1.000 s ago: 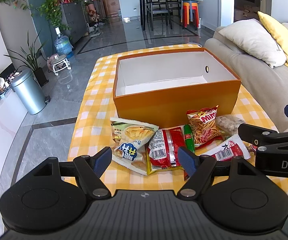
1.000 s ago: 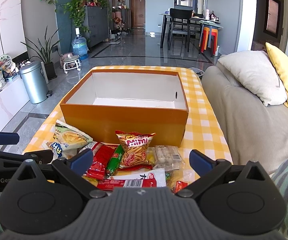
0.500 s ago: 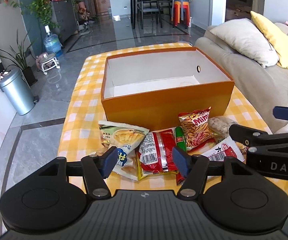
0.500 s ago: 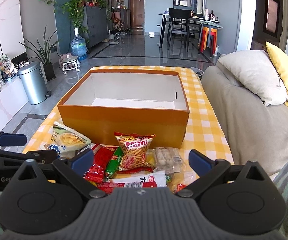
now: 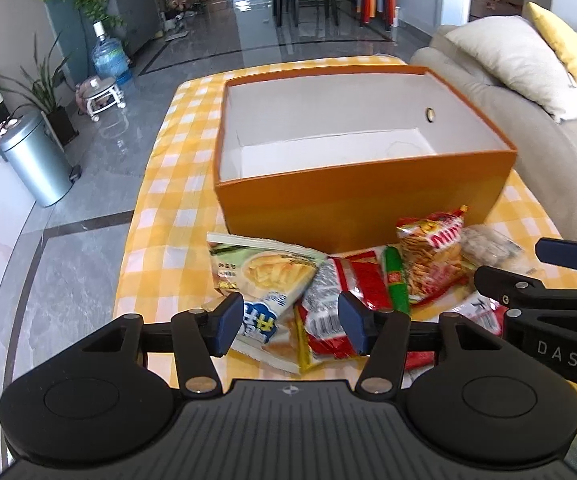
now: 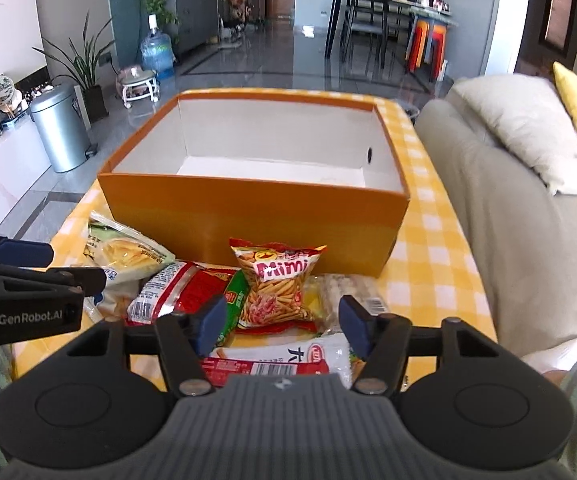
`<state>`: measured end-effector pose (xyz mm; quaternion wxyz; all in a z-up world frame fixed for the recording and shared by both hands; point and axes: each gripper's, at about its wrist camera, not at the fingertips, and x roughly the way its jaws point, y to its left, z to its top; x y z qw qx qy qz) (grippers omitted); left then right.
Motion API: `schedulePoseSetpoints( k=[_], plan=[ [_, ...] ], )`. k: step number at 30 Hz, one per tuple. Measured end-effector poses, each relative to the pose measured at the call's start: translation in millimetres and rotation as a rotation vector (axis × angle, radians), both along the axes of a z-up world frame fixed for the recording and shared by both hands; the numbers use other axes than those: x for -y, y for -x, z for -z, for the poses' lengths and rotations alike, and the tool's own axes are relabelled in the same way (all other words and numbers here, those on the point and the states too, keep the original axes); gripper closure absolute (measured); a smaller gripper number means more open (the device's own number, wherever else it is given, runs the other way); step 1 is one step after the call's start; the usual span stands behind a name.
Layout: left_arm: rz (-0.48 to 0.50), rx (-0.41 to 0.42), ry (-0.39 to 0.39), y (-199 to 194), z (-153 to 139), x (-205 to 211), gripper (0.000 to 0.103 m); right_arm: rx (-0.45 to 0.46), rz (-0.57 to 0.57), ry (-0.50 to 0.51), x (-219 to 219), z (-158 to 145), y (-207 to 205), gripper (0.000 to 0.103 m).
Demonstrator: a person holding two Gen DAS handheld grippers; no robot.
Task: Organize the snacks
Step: 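Grasp the green-and-white chip bag with the left tool while the right tool grasps the red Mimi bag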
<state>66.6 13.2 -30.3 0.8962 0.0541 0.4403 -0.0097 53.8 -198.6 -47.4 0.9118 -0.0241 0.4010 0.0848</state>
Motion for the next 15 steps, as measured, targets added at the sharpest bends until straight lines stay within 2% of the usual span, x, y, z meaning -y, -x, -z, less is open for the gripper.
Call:
schedulePoseSetpoints(
  k=[5, 9, 12, 15],
  plan=[
    [-0.039, -0.006, -0.033, -19, 9, -9, 0.034, -0.012, -0.003, -0.012, -9, 8, -24, 0.043],
    [-0.020, -0.058, -0.032, -34, 18, -16, 0.029, -0.022, -0.004, -0.007, -15, 20, -45, 0.041],
    [-0.003, -0.091, -0.041, -43, 26, -18, 0.024, -0.037, -0.013, -0.014, -15, 27, -58, 0.034],
    [0.000, -0.133, -0.024, -51, 34, -23, 0.024, -0.048, -0.009, -0.018, -13, 33, -65, 0.032]
  ],
)
